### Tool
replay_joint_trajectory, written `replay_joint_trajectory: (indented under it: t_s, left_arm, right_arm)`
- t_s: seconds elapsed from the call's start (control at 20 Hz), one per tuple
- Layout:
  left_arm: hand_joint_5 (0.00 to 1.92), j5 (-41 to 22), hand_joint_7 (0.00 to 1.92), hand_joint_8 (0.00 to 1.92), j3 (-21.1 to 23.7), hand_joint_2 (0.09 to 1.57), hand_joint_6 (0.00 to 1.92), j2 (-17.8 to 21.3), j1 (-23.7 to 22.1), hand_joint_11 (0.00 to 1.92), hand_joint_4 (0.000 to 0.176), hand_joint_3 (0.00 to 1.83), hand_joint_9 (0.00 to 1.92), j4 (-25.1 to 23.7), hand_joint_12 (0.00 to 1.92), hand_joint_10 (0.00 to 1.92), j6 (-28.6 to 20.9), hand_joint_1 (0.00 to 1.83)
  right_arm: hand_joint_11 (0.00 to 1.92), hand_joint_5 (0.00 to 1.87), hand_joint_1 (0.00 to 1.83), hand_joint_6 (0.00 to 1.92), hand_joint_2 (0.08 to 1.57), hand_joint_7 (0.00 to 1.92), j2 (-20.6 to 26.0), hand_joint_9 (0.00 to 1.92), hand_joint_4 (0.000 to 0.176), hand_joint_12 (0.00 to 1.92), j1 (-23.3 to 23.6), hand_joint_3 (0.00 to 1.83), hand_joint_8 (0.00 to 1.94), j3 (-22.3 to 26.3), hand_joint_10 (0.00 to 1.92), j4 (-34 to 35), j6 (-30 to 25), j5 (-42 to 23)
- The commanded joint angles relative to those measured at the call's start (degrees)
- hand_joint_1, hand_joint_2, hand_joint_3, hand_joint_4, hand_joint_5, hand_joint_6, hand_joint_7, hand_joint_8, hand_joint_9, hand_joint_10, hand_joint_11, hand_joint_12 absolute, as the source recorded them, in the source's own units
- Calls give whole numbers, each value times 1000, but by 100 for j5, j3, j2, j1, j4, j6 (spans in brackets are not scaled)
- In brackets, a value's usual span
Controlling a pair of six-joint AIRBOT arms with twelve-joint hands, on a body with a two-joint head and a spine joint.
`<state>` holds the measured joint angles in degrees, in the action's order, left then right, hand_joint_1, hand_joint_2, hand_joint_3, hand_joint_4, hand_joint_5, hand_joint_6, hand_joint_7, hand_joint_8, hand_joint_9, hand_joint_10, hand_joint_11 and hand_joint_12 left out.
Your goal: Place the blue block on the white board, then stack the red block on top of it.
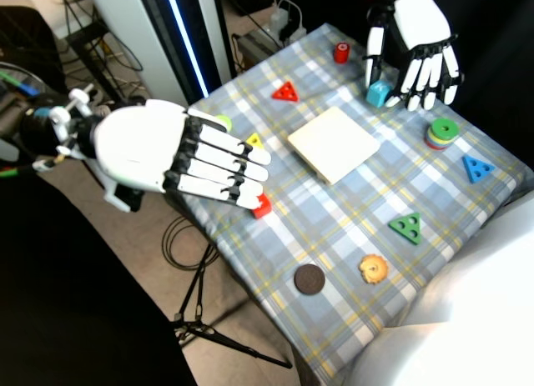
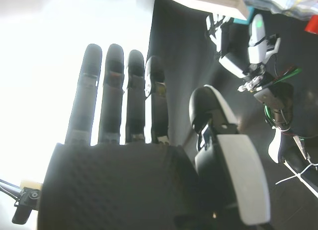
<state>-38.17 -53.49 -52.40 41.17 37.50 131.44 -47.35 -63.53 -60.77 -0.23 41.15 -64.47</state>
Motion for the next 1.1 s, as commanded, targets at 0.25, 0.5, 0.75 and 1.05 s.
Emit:
replay_joint_trajectory:
  t_s: [0.25,0.5,0.75,1.05]
  left_arm:
    - [1087,-63,768,0,-391,1061,794,-685,-1010,34,176,2,519,-882,708,0,-77,1051]
    - [1101,398,783,3,-751,1055,772,-1248,-1333,30,176,0,531,-1124,702,4,-254,1057]
    - [1139,779,777,2,-951,1042,708,-1553,-1456,80,176,0,527,-1311,581,6,-254,1064]
    - [1135,1036,771,0,-1058,1044,714,-1590,-1412,2,176,0,508,-1227,745,1,-256,1063]
  right_arm:
    - [375,538,235,0,1442,576,28,537,0,344,36,0,0,-36,0,125,-32,-712]
    - [380,540,239,2,1446,581,10,544,0,331,76,1,1,-58,1,72,-32,-711]
    - [380,535,259,0,1444,571,-11,532,0,328,83,0,0,-79,2,38,-32,-708]
    - [394,539,316,2,1443,578,-13,545,0,335,84,0,2,-77,4,24,-32,-702]
